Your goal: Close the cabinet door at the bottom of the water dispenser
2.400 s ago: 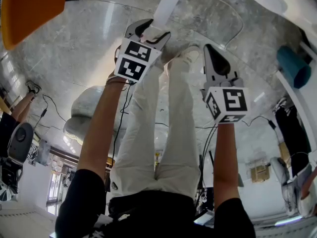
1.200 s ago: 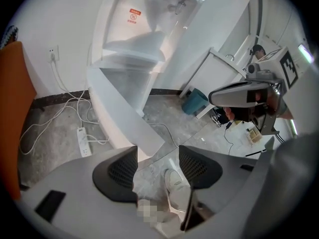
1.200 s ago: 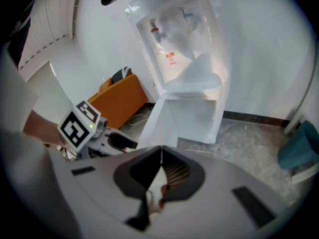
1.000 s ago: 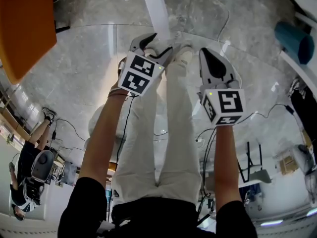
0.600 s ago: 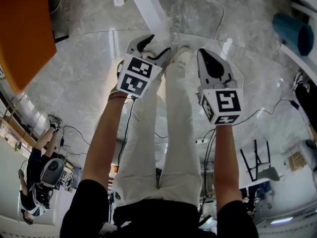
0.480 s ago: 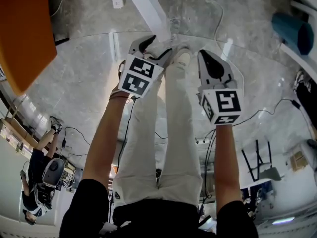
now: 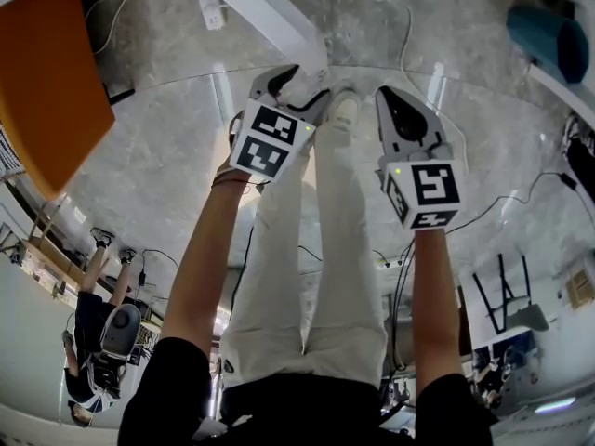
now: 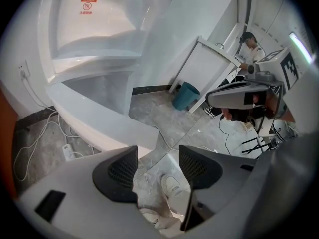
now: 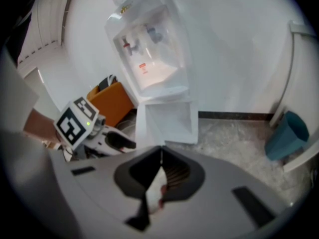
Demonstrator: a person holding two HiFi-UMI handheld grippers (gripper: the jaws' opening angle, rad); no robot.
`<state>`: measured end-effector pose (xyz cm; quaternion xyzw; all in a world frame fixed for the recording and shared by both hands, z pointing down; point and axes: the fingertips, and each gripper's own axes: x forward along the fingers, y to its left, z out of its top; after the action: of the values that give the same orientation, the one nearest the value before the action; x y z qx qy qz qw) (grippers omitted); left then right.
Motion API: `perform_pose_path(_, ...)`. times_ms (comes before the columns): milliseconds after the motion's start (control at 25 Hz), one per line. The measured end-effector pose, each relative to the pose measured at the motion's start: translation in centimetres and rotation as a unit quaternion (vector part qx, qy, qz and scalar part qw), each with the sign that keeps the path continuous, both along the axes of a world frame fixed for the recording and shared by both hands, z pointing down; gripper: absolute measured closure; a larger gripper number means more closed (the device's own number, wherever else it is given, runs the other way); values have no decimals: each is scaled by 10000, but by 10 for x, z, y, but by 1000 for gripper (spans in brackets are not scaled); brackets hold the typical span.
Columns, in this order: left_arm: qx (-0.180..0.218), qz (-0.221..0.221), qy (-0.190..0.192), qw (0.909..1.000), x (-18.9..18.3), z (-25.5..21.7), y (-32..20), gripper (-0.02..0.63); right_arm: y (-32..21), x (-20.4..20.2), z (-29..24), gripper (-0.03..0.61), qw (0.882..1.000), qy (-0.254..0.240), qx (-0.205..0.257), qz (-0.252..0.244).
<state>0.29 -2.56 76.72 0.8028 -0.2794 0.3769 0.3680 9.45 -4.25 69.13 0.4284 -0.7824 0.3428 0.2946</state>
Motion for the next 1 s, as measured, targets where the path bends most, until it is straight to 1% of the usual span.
perform_pose_path(200,-12,94,-11,10000,8,-1,-6,354,-2,3,0,543,10000,16,26,16)
perform_pose_path(360,65,230,-22,9997,16,-3,-16,354,-2,10,1,543,9999,-6,-10,114)
perform_pose_path(600,122,230,44,9997,30,-1,-29,354,-3,28,8,544,9996,-27,-80,273)
perform_pose_path(1000,261,514,-65,9983,49,0,-48,354,-20,46,7,543,9994,0,28,350)
